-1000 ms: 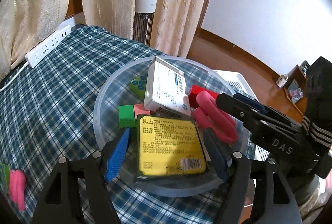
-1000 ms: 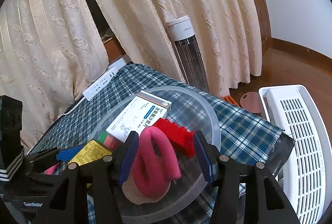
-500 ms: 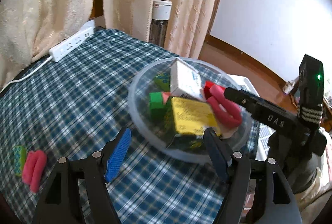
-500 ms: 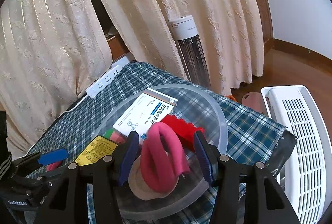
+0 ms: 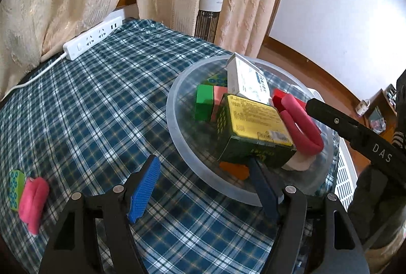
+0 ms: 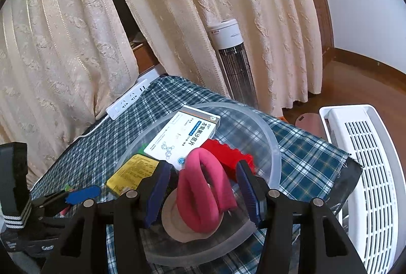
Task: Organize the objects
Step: 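Lower the yellow medicine box into the clear bowl and open the left tool, then move both tools away from the bowl toward the pink loop and dotted block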
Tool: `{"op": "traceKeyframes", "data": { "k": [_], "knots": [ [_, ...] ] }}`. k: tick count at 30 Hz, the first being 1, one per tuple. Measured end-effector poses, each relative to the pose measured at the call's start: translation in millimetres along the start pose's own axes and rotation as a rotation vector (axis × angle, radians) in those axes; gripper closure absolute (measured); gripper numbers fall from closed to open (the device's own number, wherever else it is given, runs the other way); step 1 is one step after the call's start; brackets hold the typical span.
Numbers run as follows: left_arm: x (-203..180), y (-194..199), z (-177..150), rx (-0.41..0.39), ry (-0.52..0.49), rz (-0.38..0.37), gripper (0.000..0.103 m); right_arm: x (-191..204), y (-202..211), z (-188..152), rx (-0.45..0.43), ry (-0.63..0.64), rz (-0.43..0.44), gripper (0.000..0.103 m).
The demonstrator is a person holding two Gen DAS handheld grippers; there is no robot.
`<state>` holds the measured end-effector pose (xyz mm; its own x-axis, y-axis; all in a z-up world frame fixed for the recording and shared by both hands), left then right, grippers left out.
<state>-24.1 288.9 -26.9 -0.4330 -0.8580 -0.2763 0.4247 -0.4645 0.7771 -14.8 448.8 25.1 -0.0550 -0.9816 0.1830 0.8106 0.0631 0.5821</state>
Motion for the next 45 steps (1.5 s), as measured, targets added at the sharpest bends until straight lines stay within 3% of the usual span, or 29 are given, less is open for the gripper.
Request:
{"op": "traceKeyframes", "data": {
  "k": [5,7,16,29,45],
  "knots": [
    [6.6,7.7,-2.5,-0.004,0.018,0.000,0.029,8.2,-0.8,1.6,0.001,0.012,0.014,0.044],
    [11.7,10.9,-2.1,-0.008,0.031,0.007,0.029,13.7,-0.1,2.5,-0.003,0.016,0.022,0.036],
    [42.8,33.9,-2.9,-0.055,0.070,0.061,0.029,43.7,1.7,7.1,-0.011,0.059,0.057,0.034],
    [124.5,79.5,-5.2,-0.136,0.201,0.148,0.029,109.0,-2.1,7.4,-0.002,0.148,0.142,0.032],
    [209.5,115.4,-18.6,-0.193,0.315,0.266,0.029,214.7,-27.3,-28.3,0.119,0.293,0.301,0.031]
  ]
}}
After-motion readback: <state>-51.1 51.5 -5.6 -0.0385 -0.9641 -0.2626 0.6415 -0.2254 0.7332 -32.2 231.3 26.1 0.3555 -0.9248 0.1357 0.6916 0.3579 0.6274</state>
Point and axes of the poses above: each gripper's, at about its wrist camera, not at the fingertips, and y roughly against the way its jaws point, x to its left, z to its top, the point moved 9 cm from there along -y, roughly the way its jaws point, and after that the axes turned 13 degrees about y, right-handed, at the moved point
